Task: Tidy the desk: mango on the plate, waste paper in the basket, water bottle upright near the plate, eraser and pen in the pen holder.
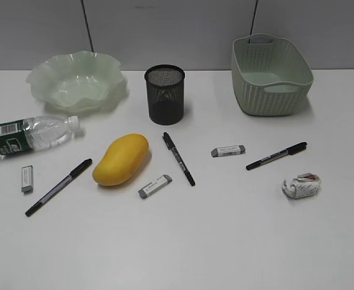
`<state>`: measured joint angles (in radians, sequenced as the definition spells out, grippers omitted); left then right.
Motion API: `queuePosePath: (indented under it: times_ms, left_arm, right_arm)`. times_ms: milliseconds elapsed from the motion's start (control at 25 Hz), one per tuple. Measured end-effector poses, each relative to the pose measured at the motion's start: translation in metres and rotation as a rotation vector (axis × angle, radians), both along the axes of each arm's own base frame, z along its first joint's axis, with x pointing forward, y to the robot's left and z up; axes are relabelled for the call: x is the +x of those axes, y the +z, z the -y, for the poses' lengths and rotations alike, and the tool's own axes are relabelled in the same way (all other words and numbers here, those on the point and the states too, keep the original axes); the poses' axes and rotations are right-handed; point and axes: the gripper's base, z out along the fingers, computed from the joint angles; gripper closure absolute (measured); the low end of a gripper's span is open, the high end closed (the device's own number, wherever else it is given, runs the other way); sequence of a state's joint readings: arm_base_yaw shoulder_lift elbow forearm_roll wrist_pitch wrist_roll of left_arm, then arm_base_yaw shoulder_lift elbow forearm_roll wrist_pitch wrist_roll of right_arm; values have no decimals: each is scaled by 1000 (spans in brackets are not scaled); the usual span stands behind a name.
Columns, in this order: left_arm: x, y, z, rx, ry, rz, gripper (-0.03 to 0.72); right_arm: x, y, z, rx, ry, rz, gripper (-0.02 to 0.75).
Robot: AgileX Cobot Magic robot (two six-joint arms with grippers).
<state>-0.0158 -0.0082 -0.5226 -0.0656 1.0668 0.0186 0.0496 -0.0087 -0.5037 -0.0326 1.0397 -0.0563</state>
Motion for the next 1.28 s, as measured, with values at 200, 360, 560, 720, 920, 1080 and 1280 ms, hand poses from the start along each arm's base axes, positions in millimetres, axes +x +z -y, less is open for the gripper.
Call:
queuePosePath:
  times_ms: [200, 360, 560, 720, 920, 1080, 1280]
  left_arm:
    - [0, 0, 0, 0, 0, 0, 45]
    - [0, 0, 0, 0, 0, 0, 50]
    - [0, 0, 0, 0, 0, 0, 62]
    - [10, 4, 0, 0, 0, -46, 68]
    - [43, 21, 1, -11, 5, -52, 71]
    - [83, 27, 2, -25, 9, -117, 73]
    - [139, 29, 4, -53, 13, -197, 79]
  right_arm:
    - [0, 0, 0, 0, 0, 0, 236]
    - [0, 0, 0, 0, 0, 0, 236]
    - [0, 0, 0, 0, 0, 0, 236]
    - [0, 0, 0, 0, 0, 0, 236]
    - [0, 0, 0, 0, 0, 0, 236]
    - [0, 0, 0, 0, 0, 0, 236]
    - [0, 0, 0, 0, 0, 0, 236]
